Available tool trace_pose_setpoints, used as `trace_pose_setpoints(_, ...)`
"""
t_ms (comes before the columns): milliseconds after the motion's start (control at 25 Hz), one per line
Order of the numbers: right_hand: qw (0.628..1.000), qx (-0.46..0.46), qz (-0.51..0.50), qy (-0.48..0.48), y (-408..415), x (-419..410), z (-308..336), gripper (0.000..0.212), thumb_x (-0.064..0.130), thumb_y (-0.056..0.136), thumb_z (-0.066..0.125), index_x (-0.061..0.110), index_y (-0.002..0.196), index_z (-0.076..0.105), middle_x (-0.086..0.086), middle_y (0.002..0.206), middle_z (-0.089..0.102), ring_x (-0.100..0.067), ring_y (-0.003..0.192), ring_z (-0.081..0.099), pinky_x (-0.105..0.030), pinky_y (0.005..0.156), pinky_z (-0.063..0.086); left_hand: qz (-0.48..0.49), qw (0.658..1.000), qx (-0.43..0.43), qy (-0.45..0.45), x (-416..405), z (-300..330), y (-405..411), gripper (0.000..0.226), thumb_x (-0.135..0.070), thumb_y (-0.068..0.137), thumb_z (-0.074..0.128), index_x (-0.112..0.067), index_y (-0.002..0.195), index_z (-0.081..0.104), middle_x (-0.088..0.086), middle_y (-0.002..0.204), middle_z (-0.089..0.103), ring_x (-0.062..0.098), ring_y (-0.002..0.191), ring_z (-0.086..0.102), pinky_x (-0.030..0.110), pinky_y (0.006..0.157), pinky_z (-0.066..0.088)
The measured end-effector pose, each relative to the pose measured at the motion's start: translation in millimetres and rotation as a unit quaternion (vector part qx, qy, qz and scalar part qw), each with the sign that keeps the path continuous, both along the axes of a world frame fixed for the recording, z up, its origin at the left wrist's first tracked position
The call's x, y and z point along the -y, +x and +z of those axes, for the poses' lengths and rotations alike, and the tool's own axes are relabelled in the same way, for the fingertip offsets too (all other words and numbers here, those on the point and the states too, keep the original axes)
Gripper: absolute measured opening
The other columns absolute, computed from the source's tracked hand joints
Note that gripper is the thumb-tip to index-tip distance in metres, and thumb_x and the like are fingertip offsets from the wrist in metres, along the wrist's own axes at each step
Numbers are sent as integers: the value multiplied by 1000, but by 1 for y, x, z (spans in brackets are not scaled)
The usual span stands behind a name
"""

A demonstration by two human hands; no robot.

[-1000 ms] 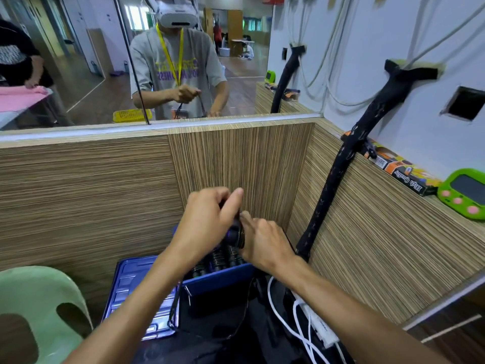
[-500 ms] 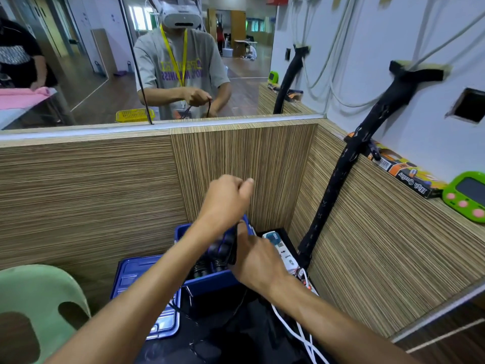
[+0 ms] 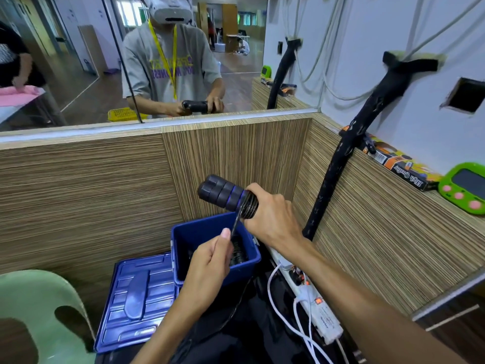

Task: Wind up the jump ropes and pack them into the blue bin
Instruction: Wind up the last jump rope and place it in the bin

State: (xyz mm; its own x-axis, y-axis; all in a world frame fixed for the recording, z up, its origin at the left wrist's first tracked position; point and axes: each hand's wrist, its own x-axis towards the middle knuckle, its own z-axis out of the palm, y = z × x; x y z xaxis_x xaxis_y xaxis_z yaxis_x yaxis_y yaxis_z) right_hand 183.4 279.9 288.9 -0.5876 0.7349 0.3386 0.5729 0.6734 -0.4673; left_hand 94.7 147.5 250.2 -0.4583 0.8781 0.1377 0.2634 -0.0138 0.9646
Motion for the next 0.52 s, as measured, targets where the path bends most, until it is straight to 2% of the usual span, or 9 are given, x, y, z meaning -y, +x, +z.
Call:
trace_pose_setpoints(120,1000,-24,7,-7,-5,5,-1,26,26,80,63,28,104,54,2,72,61,-35,75,63,-33,63,41,-24,996,89,-3,0,-7,-4,49,-40,103,32,-17,60,27,-3,51,21,11,44,18,22,41,18)
trace_pose_setpoints(280,997,-48,53,-20,-6,18,-4,27,30,77,67,29,101,56,2,71,65,-31,75,63,-34,67,46,-5,993,111,-29,-13,-24,-25,50,-38,102,35,-21,56,27,-4,49,20,11,44,15,22,41,14)
trace_pose_setpoints(400,991,-60,113,-42,0,26,-1,33,32,72,71,30,102,58,5,73,66,-28,76,64,-35,70,50,-13,999,19,-22,-24,-20,-35,45,-19,102,41,-21,59,28,-10,53,27,5,48,22,26,47,21)
trace_pose_setpoints(480,983,-46,175,-43,5,29,5,38,30,68,73,30,104,59,7,74,65,-24,75,63,-34,71,50,-8,996,-57,-65,-32,-43,-65,42,-1,95,49,-22,62,36,-11,59,37,-2,51,36,15,54,34)
trace_pose_setpoints(520,977,-37,204,-40,9,32,7,40,29,68,73,29,105,59,7,74,65,-22,72,62,-34,70,50,-11,988,-100,-119,-38,-55,-81,38,-7,93,56,-23,63,39,-9,63,39,-3,55,40,11,61,39)
